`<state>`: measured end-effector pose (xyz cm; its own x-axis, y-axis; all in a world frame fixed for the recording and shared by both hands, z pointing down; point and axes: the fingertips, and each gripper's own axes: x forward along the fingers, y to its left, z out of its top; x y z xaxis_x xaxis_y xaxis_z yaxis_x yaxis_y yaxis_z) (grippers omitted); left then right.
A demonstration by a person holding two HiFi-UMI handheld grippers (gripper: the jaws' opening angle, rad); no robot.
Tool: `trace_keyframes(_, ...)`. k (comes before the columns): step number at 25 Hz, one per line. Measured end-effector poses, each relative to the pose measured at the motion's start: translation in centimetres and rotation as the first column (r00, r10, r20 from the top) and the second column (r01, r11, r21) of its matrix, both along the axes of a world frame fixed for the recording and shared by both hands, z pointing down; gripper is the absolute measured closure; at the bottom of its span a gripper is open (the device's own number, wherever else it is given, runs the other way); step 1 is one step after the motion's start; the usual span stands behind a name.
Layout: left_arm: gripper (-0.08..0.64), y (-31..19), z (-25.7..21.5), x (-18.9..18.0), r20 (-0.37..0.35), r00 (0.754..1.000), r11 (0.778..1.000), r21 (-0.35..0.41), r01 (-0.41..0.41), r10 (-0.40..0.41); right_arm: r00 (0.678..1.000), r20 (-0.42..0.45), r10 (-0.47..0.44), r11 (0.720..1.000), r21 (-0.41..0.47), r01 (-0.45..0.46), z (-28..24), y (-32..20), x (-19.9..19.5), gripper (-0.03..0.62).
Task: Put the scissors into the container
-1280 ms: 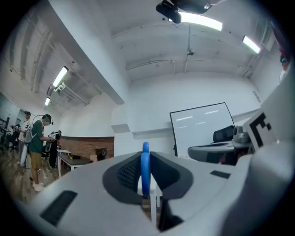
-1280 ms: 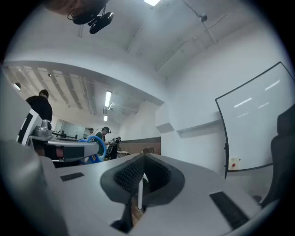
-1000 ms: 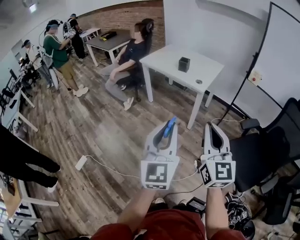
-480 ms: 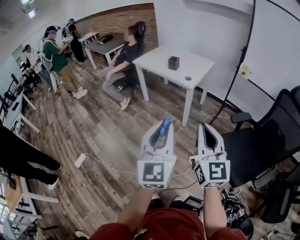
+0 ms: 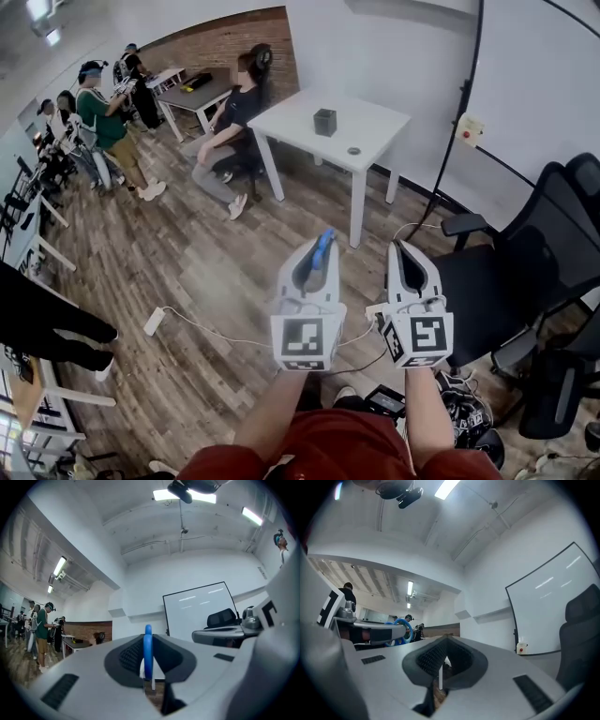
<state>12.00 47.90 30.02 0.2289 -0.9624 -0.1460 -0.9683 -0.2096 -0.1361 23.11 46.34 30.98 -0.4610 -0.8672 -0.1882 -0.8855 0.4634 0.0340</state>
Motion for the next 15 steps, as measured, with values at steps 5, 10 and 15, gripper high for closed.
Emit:
trace_keyframes(5,0.506,0.7,-0.8,1.4,0.014,1.0,1.0,0.013,-0.005,0.005,1.0,0.022,0.0,1.0,0.01,0.0,-0.3,0.4,1.5,0.584)
trace_keyframes(10,0.506,0.4,-1.1,1.9,0.025,1.0,0.999,0.032,-0.012,0.011,0.999,0.049,0.013,1.0,0.022,-0.014,-0.2,-0.2,2.3,0.584)
trace_keyframes(15,0.506,-1.7,-0.6,1.0,0.001,1.0,0.999,0.032,-0.002,0.002,0.999,0.046,0.003,1.0,0.03,-0.005,0.2,-2.4,1.2,0.584)
